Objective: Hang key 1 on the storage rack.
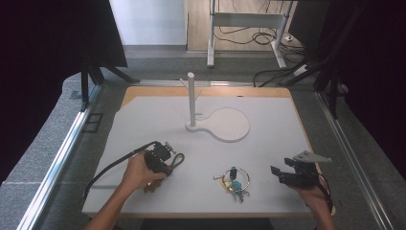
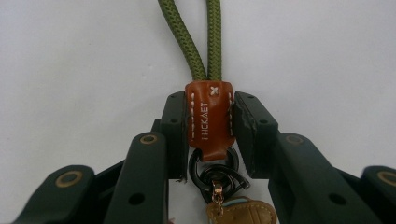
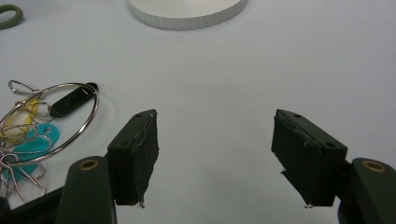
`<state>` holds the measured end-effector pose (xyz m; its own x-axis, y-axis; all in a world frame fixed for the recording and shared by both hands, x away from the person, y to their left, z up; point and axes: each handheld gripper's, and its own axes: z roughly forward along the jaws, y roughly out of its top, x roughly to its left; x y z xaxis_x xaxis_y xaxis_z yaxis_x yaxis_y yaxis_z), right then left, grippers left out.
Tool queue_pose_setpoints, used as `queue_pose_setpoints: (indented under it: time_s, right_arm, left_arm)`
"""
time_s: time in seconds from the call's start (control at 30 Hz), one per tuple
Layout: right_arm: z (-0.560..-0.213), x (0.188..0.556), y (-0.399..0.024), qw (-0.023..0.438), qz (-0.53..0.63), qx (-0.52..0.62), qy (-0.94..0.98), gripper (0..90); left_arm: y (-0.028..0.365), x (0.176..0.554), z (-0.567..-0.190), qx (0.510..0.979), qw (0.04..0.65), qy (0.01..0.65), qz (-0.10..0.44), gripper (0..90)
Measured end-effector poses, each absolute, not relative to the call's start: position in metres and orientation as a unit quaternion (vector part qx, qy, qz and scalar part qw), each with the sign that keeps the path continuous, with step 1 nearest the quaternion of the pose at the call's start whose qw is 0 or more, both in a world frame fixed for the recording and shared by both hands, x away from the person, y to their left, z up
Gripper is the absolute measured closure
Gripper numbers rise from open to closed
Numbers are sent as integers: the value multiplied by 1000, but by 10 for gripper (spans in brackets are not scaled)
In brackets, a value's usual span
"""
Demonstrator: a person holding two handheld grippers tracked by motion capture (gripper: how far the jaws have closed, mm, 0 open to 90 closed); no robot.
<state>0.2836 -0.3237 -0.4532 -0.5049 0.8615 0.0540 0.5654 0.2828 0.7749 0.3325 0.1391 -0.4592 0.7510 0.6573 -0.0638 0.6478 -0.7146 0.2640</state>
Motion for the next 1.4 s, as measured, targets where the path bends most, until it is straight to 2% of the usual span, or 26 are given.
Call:
queue_pose_setpoints:
  time_s: [0.7,1.4]
  right_arm:
    - [-453,283,-327,197,381,468,773,316]
    - [-451,283,-326,200,380,465,775,316]
  left_arm:
    - [166,335,-424,903,237,358,-22,673]
    - [186,335,-386,889,294,352,-17,672]
